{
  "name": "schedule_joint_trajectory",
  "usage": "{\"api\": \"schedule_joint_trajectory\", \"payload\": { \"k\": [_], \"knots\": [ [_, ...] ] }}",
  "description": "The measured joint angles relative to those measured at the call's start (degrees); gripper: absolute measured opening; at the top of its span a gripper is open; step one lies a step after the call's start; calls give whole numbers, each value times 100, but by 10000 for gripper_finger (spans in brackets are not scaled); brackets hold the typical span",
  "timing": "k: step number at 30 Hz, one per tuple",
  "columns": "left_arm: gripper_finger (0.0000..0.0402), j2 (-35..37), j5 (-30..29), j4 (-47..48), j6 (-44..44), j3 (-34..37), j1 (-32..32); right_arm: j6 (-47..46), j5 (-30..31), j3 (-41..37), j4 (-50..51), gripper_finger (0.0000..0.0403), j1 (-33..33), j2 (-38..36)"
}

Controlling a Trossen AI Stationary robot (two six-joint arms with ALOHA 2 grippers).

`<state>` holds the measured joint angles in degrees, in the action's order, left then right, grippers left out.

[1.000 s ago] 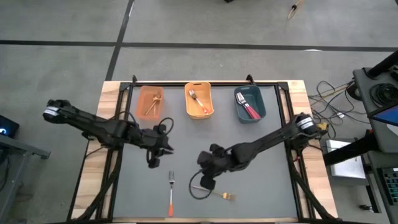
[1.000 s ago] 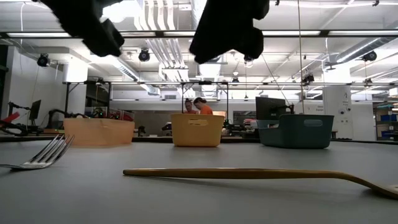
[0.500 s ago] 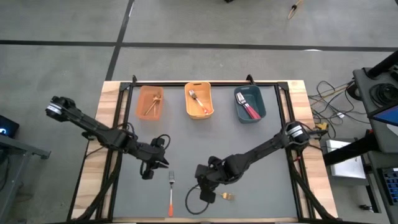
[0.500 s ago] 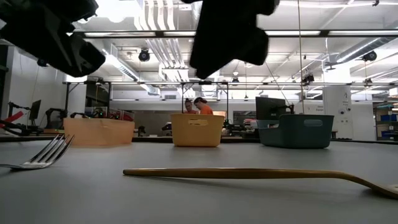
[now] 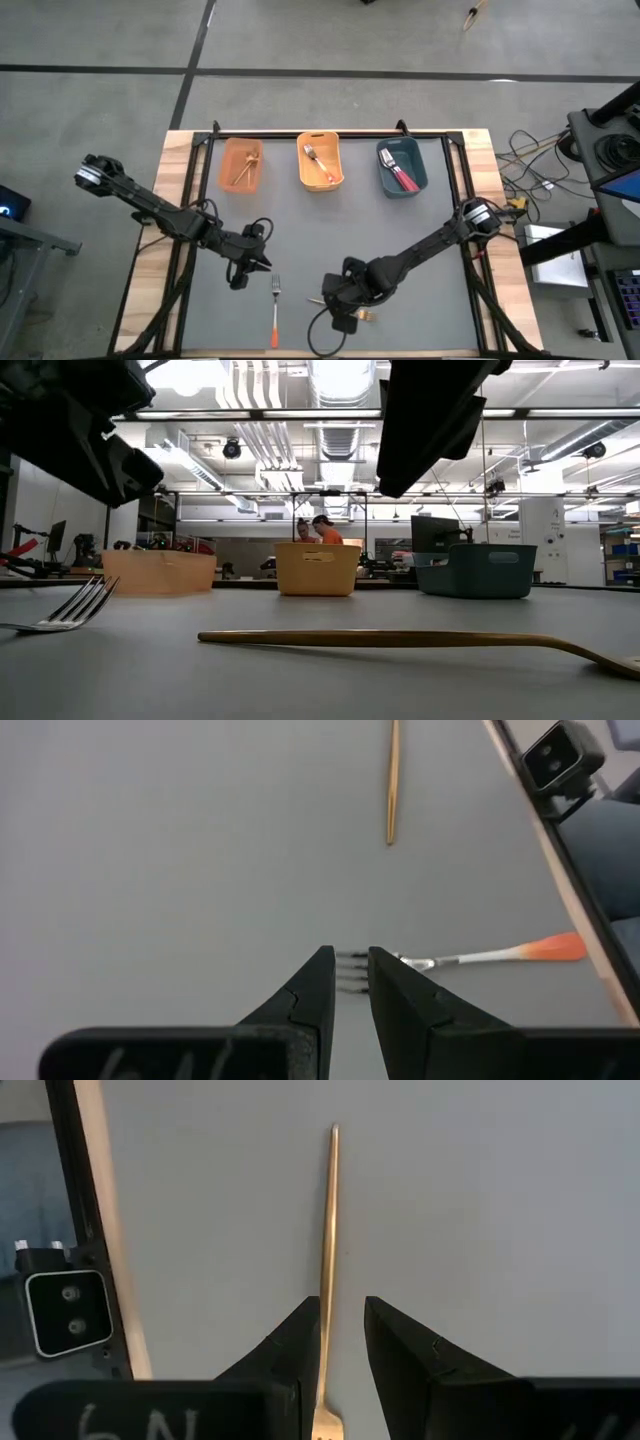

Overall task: Sort silverware by color (type)
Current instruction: Put the orange fork into the yellow bin

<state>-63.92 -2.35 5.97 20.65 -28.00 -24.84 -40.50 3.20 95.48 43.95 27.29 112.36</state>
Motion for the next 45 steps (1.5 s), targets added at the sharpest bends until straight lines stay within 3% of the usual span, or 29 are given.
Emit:
{"api": "schedule_joint_trajectory", "payload": {
  "k": [8, 15, 22, 28, 38, 45],
  "knots": [
    [59, 0, 0, -9, 160, 119, -17, 63, 137, 0, 1, 73, -2, -2],
    [135, -109, -2, -205, 176, 119, -66, 63, 137, -4, -1, 73, -2, -4],
    [190, -916, -7, -1129, 246, 115, -253, 65, 268, -7, -10, 73, -2, -4],
    [194, -1629, -17, -1397, 506, 115, -275, 65, 282, -9, -12, 73, -2, -7],
    [193, -2232, -18, -1749, 694, 115, -293, 160, 298, -9, -26, 73, 20, -7],
    [163, -2332, -62, -1839, 817, 106, -319, 220, 306, -9, -42, 73, 20, -7]
  ]
}}
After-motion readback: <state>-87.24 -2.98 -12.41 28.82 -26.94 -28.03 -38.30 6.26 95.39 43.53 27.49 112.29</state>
